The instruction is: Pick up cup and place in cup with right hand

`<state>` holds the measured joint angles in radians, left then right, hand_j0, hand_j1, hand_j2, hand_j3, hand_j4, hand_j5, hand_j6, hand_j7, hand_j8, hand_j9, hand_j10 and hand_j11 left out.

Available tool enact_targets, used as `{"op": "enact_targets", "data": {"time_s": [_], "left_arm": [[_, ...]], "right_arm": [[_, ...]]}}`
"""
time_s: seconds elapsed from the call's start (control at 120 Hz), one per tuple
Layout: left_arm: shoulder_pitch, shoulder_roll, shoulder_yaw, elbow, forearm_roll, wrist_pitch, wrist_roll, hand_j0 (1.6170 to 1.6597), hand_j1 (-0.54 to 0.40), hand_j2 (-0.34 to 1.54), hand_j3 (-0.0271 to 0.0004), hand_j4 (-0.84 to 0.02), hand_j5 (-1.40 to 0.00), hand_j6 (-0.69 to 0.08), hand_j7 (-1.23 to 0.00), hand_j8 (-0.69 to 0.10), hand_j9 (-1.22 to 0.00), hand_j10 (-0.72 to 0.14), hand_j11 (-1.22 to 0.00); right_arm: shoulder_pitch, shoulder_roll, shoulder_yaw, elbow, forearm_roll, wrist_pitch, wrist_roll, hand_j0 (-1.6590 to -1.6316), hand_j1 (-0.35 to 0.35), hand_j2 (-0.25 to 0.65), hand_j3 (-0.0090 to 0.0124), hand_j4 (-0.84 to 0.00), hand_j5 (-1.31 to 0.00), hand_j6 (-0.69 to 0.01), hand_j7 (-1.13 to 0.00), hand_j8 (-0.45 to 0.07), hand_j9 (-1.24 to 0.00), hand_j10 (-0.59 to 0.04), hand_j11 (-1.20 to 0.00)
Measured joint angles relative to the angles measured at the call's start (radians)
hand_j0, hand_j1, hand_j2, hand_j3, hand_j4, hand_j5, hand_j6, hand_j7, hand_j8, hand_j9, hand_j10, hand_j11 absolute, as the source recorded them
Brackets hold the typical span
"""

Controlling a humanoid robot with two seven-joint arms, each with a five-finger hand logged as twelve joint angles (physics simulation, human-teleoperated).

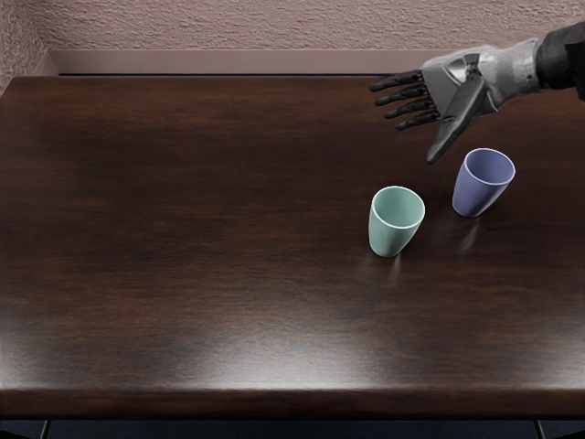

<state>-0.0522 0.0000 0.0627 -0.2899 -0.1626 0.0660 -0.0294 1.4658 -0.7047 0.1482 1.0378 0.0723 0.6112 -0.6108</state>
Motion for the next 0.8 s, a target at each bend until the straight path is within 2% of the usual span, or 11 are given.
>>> {"op": "enact_targets", "data": {"time_s": [0.133,0.208,0.267,0.325,0.492,0.583,0.675,0.8], "left_arm": [[0.000,0.000,0.000,0.000,0.000,0.000,0.000,1.6581,0.344,0.00,0.0000,-0.004,-0.01,-0.004,-0.01,-0.004,-0.01,-0.004,-0.01],[0.000,0.000,0.000,0.000,0.000,0.000,0.000,1.6581,0.344,0.00,0.0000,-0.004,-0.01,-0.004,-0.01,-0.004,-0.01,-0.004,-0.01],[0.000,0.000,0.000,0.000,0.000,0.000,0.000,1.6581,0.344,0.00,0.0000,-0.004,-0.01,-0.004,-0.01,-0.004,-0.01,-0.004,-0.01],[0.000,0.000,0.000,0.000,0.000,0.000,0.000,1.6581,0.344,0.00,0.0000,-0.004,0.00,-0.004,0.00,-0.004,0.00,-0.004,0.00],[0.000,0.000,0.000,0.000,0.000,0.000,0.000,1.6581,0.344,0.00,0.0000,-0.004,0.00,-0.004,0.00,-0.004,0.00,-0.004,0.00],[0.000,0.000,0.000,0.000,0.000,0.000,0.000,1.6581,0.344,0.00,0.0000,-0.004,0.00,-0.004,0.00,-0.004,0.00,-0.004,0.00],[0.000,0.000,0.000,0.000,0.000,0.000,0.000,1.6581,0.344,0.00,0.0000,-0.004,-0.01,-0.004,0.00,-0.004,0.00,-0.004,0.00],[0.000,0.000,0.000,0.000,0.000,0.000,0.000,1.6581,0.344,0.00,0.0000,-0.004,-0.01,-0.004,0.00,-0.004,0.00,-0.004,0.00]], "right_arm": [[0.014,0.022,-0.008,0.013,-0.033,0.000,0.000,-1.6581,-0.330,-0.004,0.0000,-0.016,-0.02,-0.016,-0.02,-0.016,-0.02,-0.016,-0.02],[0.023,0.083,-0.008,0.007,-0.178,0.000,0.000,-1.6581,-0.329,-0.004,0.0000,-0.017,-0.02,-0.017,-0.02,-0.017,-0.02,-0.017,-0.02],[0.033,0.105,-0.008,0.038,-0.276,0.000,0.000,-1.6581,-0.328,-0.004,0.0000,-0.019,-0.02,-0.019,-0.02,-0.018,-0.02,-0.018,-0.02],[0.038,0.106,-0.007,0.084,-0.335,-0.030,0.000,-1.6581,-0.327,-0.004,0.0000,-0.020,-0.02,-0.020,-0.02,-0.019,-0.02,-0.019,-0.02],[0.030,0.001,-0.026,0.347,-0.473,-0.372,0.000,-1.6581,-0.327,-0.004,0.0000,-0.020,-0.02,-0.021,-0.02,-0.020,-0.02,-0.020,-0.02],[0.010,-0.069,-0.055,0.470,-0.522,-0.481,0.000,-1.6581,-0.327,-0.004,0.0000,-0.021,-0.02,-0.021,-0.02,-0.021,-0.02,-0.020,-0.02],[-0.029,-0.090,-0.071,0.531,-0.543,-0.526,0.000,-1.6581,-0.327,-0.003,0.0000,-0.021,-0.02,-0.022,-0.02,-0.021,-0.02,-0.020,-0.02],[-0.052,-0.073,-0.095,0.562,-0.595,-0.588,0.000,-1.6581,-0.327,-0.003,0.0000,-0.022,-0.03,-0.023,-0.03,-0.022,-0.03,-0.021,-0.03]]}}
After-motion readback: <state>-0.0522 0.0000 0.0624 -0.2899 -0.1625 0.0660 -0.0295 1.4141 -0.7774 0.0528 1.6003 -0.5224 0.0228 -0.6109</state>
